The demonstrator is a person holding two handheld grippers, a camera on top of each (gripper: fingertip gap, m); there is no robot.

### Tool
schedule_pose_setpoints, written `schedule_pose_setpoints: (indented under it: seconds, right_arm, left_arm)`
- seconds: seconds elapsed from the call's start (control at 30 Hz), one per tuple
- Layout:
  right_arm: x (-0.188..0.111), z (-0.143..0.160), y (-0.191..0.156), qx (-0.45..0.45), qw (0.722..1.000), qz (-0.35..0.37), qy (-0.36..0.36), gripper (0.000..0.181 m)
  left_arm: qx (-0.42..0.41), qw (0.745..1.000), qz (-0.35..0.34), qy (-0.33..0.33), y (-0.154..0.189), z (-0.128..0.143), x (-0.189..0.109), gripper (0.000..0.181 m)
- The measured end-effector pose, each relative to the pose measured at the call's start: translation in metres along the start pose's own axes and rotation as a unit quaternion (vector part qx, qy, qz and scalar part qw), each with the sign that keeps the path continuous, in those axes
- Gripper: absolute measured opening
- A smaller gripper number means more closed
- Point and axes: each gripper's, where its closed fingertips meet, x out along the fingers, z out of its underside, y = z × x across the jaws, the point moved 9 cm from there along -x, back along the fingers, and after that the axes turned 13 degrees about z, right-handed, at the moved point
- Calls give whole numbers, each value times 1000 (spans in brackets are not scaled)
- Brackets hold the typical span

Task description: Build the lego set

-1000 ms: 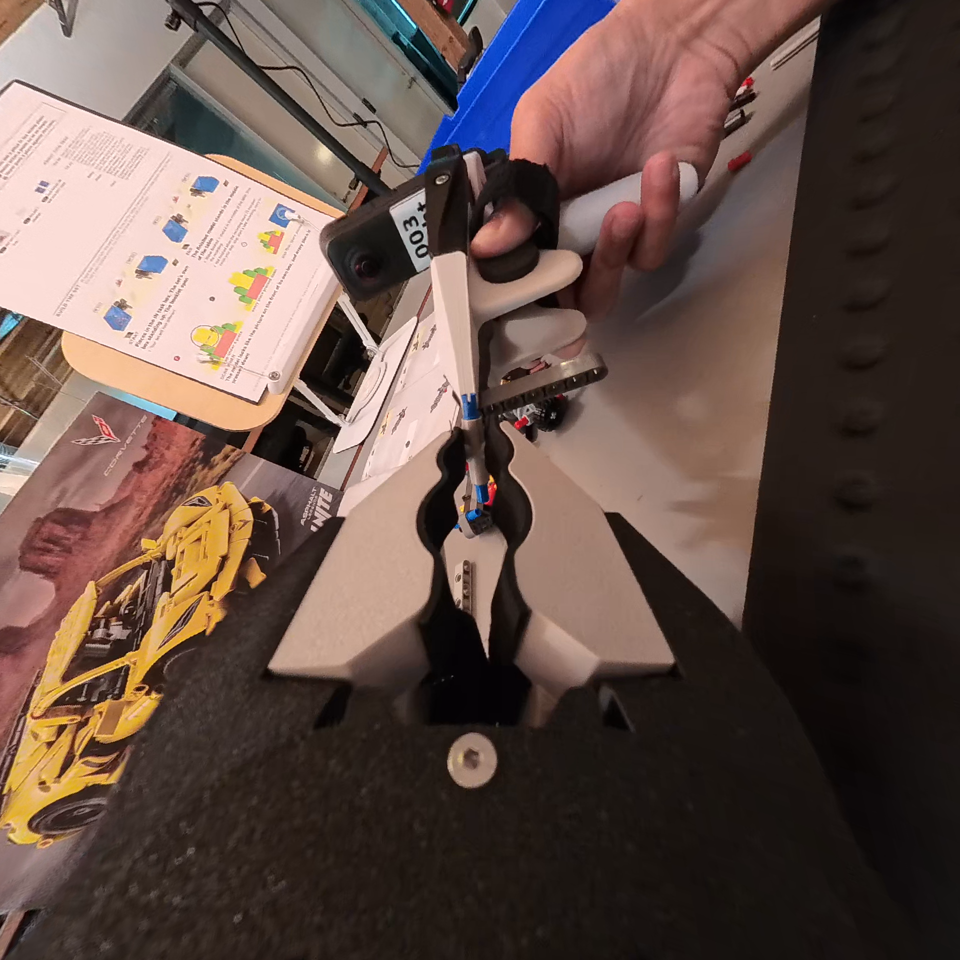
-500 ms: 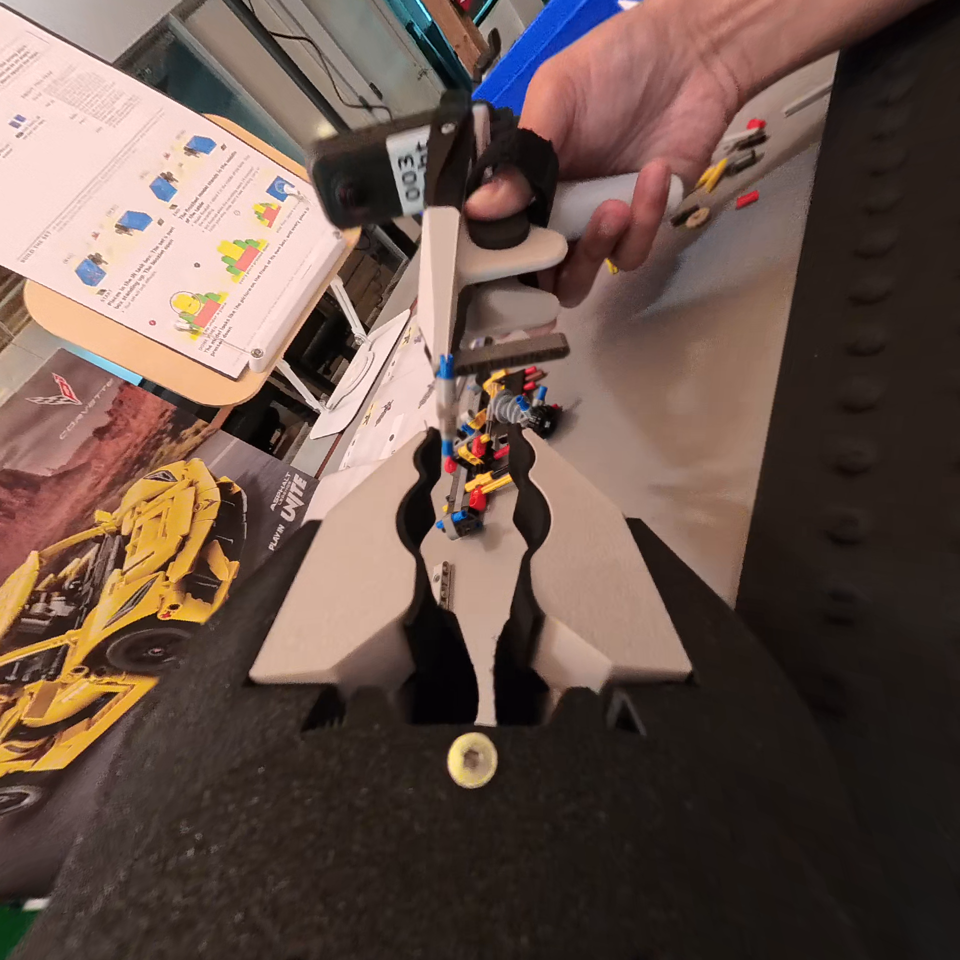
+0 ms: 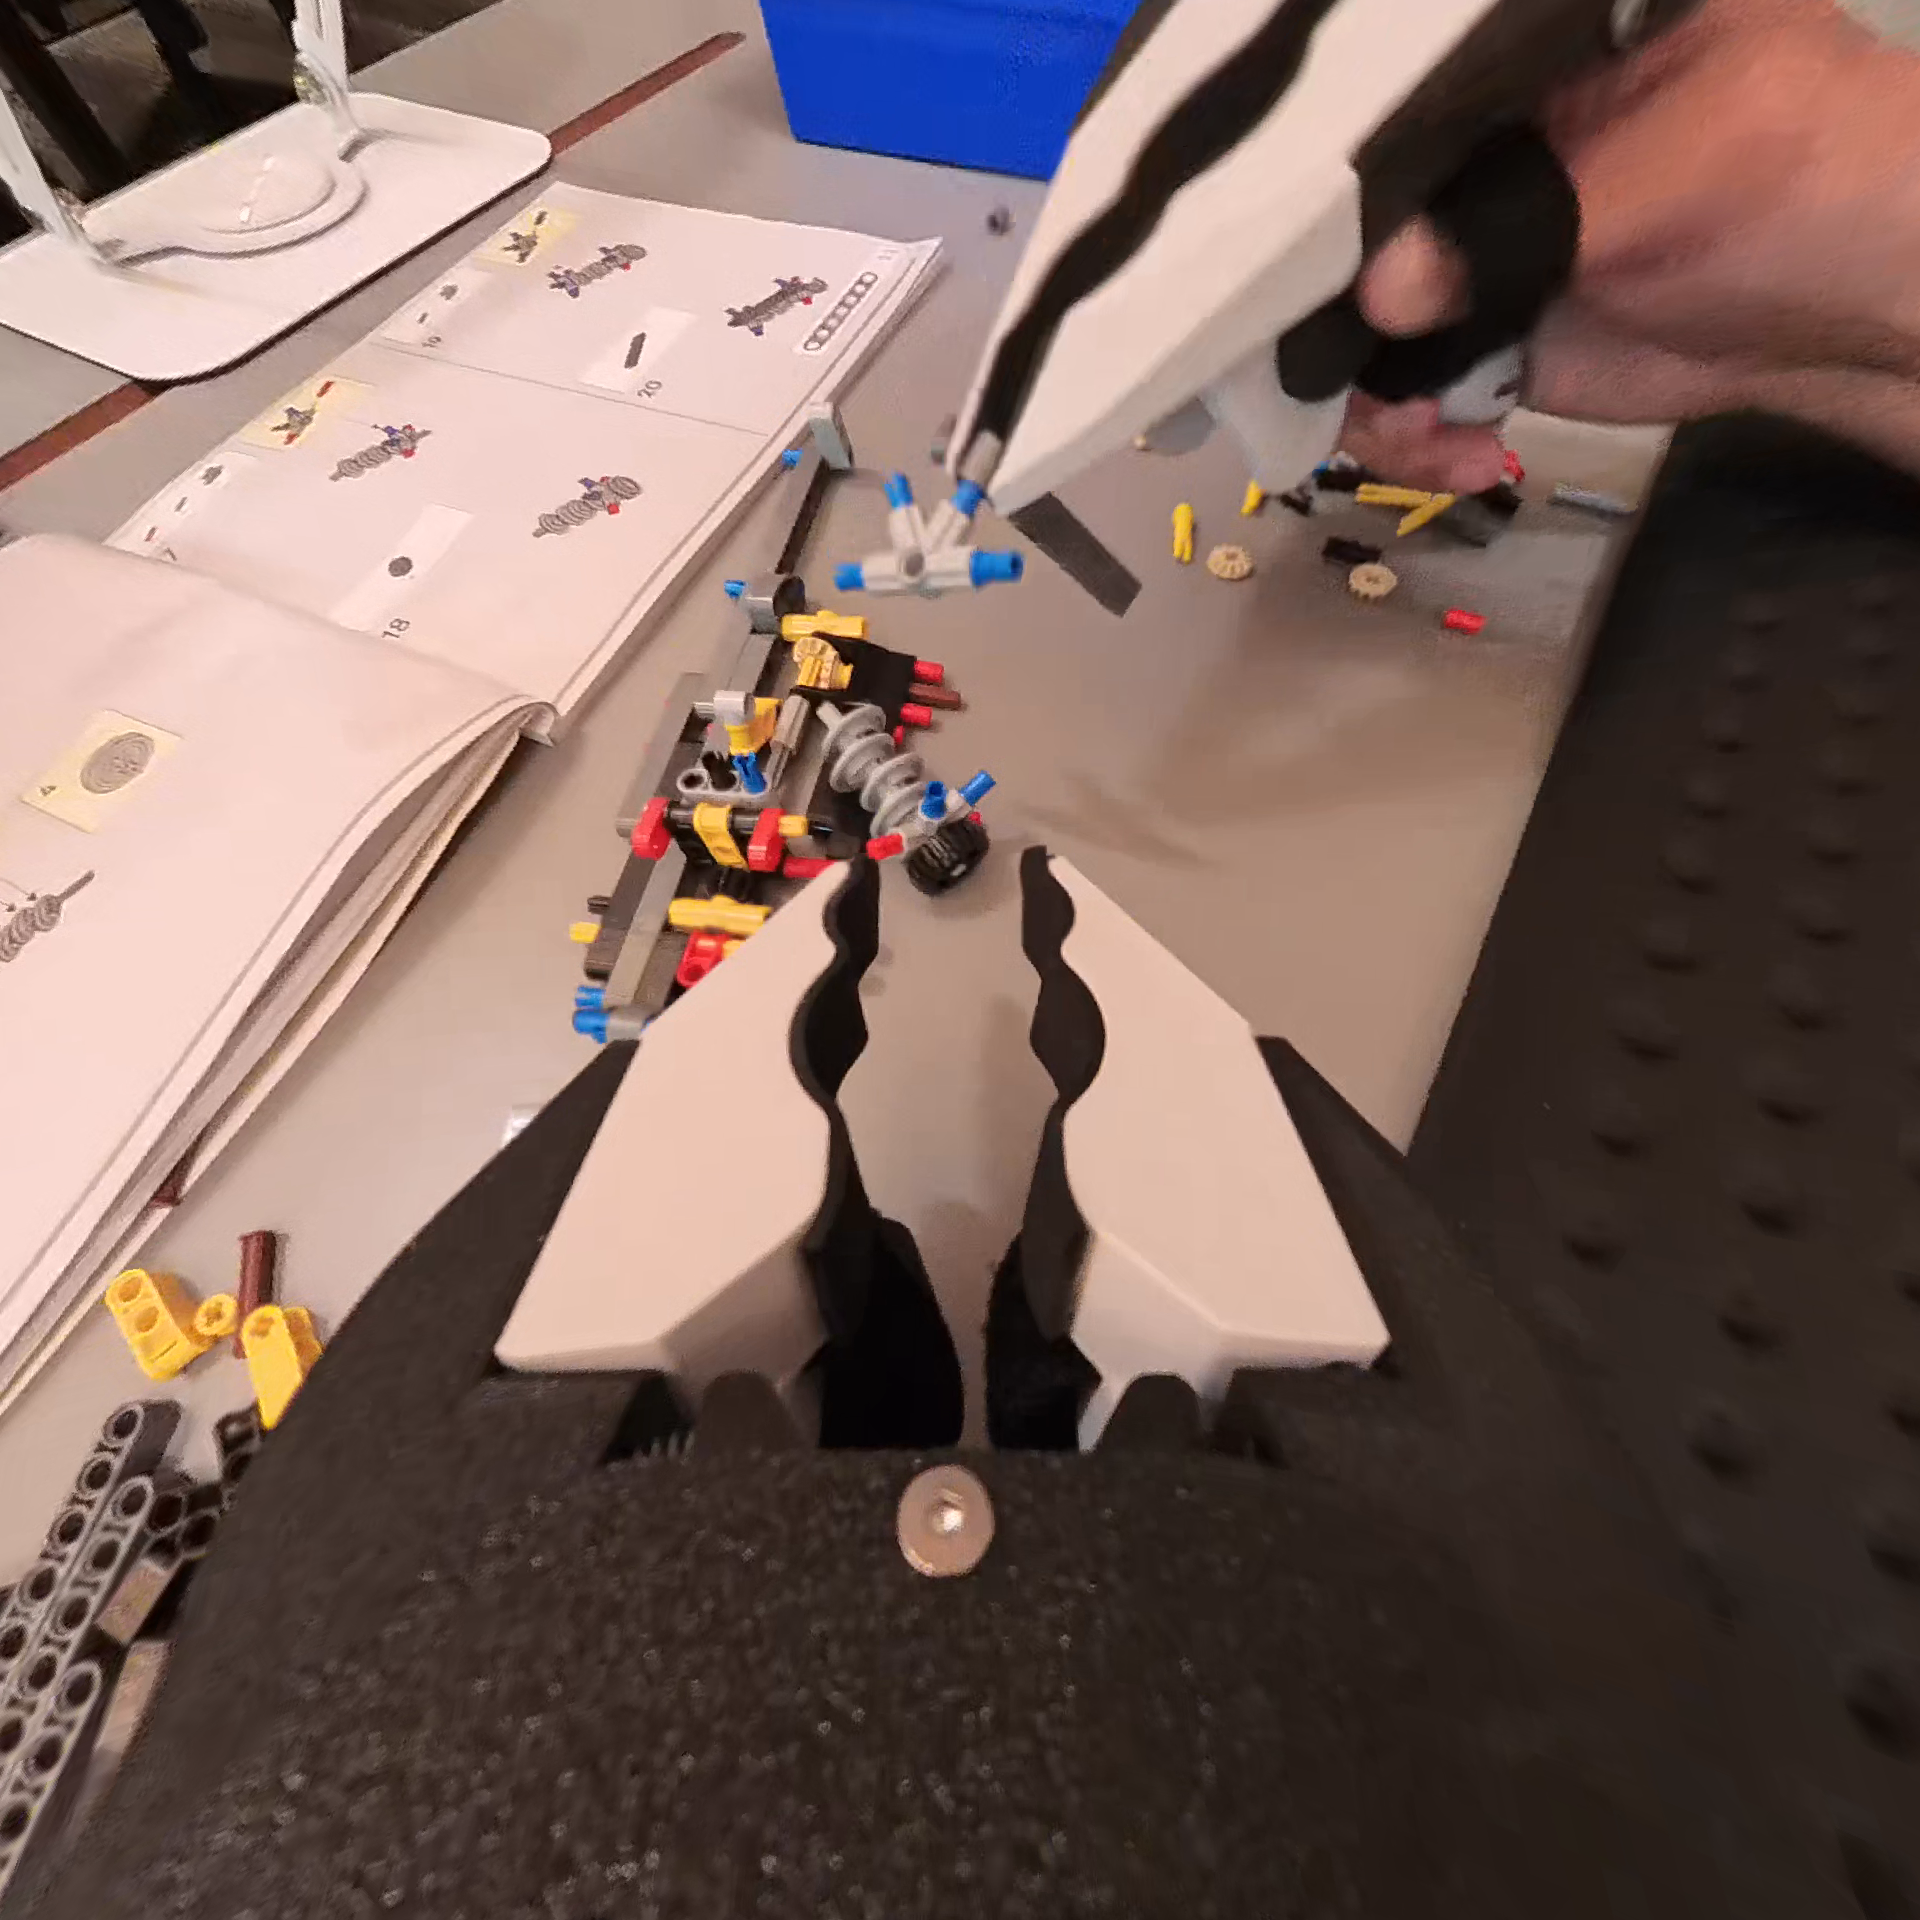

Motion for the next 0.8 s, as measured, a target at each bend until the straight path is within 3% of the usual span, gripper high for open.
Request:
schedule_pose_setpoints:
  seconds: [0.1,0.27,0.43,0.8]
  right_arm:
    - [0,6,-3,-33,997,63,16,6]
    - [-11,4,19,54,993,89,49,6]
    - [-8,16,32,184,981,51,20,6]
    - [-5,21,32,232,972,7,-35,6]
  left_arm:
    - [-18,1000,-12,-21,-7,-4,4,27]
    - [-24,996,-35,-78,-8,-5,21,34]
    - [-12,993,-41,-108,-3,-6,39,34]
    - [-24,993,-8,-116,35,-22,56,31]
